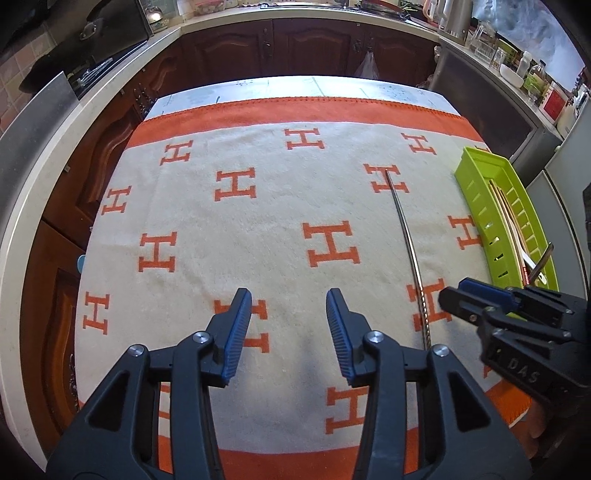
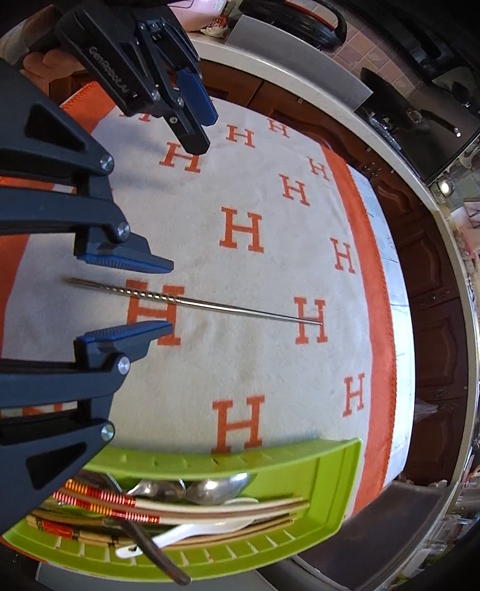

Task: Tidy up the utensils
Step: 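Grasp the long steel rod with the right gripper, then carry the steel rod into the green tray and open the right gripper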

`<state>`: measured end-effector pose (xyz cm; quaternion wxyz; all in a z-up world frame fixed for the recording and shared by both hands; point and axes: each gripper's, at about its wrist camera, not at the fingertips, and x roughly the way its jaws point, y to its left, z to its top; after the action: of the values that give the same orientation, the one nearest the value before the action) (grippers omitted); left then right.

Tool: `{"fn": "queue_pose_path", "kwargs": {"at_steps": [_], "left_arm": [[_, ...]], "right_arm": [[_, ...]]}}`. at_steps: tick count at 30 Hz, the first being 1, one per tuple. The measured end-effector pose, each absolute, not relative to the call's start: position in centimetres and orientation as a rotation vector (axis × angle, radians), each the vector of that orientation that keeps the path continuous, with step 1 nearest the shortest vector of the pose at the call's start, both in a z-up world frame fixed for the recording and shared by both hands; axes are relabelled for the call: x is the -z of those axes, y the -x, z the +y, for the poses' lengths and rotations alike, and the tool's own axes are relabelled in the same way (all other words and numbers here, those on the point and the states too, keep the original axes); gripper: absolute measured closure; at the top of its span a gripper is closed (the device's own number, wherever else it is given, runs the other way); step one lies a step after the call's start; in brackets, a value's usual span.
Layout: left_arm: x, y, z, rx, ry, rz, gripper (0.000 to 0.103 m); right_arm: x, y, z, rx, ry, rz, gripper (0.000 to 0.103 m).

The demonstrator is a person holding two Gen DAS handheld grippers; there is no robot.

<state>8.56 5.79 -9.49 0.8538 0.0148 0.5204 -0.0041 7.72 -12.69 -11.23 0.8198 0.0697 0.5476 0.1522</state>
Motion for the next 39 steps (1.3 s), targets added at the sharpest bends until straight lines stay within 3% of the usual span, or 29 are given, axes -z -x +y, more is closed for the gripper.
{"fn": "queue_pose_path", "kwargs": {"at_steps": [11,23,25,27,29,39], "left_arm": [[11.2,-9.7,6.3,-0.031,-0.025,1.085,0.064],[12.5,-10.6,7.4,-0.040,0.023,1.106,0.064],[12.5,-10.5,7.4,-0.037,0.041,1.109,0.064],[12.6,-10.5,7.4,-0.030,0.070,1.117,0.064],[12.7,-10.5,7.5,-0.024,0.081,1.133,0.064],[12.2,-9.3,6.9,-0.038,0.056,1.145,0.064]], "right_arm": [[13.7,-9.3,-11.0,-0.292,-0.115,1.217,0.076],[13.8,-8.9,-8.7,-0.251,0.046,1.125,0.072],[13.8,-8.7,-8.5,-0.238,0.069,1.116,0.074],[13.8,-8.7,-8.5,-0.211,0.085,1.108,0.089],[13.9,-8.9,-8.9,-0.213,0.067,1.109,0.095],[13.3,-7.7,-11.3,-0.299,-0.137,1.144,0.098]]}}
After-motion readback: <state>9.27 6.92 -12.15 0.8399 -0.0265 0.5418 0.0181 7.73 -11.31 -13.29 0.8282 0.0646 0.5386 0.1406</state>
